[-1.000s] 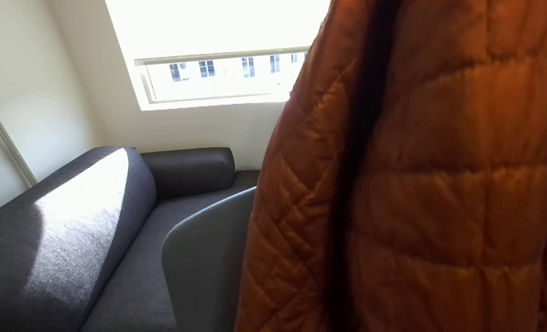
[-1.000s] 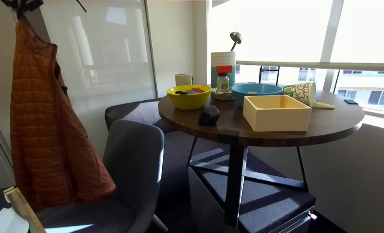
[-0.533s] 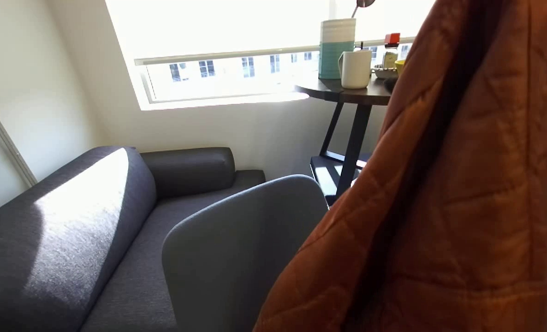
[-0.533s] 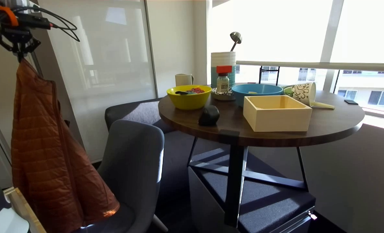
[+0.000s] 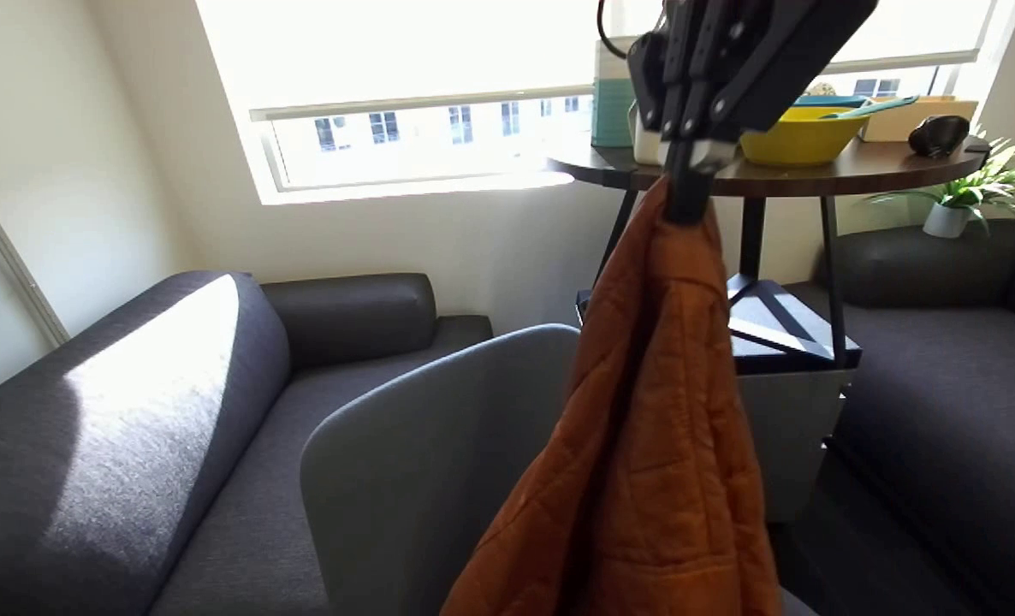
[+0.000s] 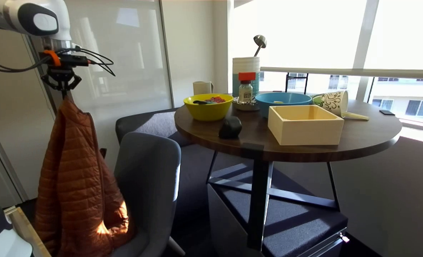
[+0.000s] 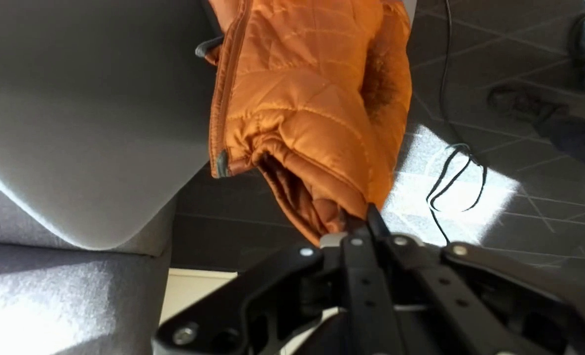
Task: Put the orange jersey on the seat of the chair
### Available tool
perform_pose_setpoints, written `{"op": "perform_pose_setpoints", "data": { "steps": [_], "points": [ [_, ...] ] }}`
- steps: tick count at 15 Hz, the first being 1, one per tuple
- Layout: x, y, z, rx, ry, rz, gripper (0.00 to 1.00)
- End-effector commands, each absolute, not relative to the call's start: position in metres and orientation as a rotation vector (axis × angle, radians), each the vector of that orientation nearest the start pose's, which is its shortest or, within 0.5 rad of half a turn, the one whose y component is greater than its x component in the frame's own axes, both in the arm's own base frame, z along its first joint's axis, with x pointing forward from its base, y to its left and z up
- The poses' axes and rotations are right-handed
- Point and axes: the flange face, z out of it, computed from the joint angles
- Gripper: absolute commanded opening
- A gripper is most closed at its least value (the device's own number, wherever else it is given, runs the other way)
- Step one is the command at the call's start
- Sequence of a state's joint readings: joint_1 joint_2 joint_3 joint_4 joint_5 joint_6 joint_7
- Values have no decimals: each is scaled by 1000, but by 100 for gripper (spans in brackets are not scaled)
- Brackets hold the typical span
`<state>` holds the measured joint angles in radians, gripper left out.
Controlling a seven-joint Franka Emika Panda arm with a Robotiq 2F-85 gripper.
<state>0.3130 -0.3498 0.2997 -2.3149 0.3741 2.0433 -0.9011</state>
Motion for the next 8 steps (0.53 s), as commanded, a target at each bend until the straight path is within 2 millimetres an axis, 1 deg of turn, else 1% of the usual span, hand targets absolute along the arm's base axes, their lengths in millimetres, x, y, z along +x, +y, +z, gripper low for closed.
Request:
{"op": "perform_pose_setpoints", "data": {
  "steps": [1, 3, 6, 7, 8],
  "points": [
    [388, 289, 433, -2360, -1778, -71, 1],
    [396, 283, 401, -2389, -1750, -21, 1],
    [402, 271, 362, -2423, -1712, 62, 1],
    [404, 269, 355, -2428, -1688, 80, 27],
    [407, 268, 354, -2430, -1668, 95, 28]
  ]
}}
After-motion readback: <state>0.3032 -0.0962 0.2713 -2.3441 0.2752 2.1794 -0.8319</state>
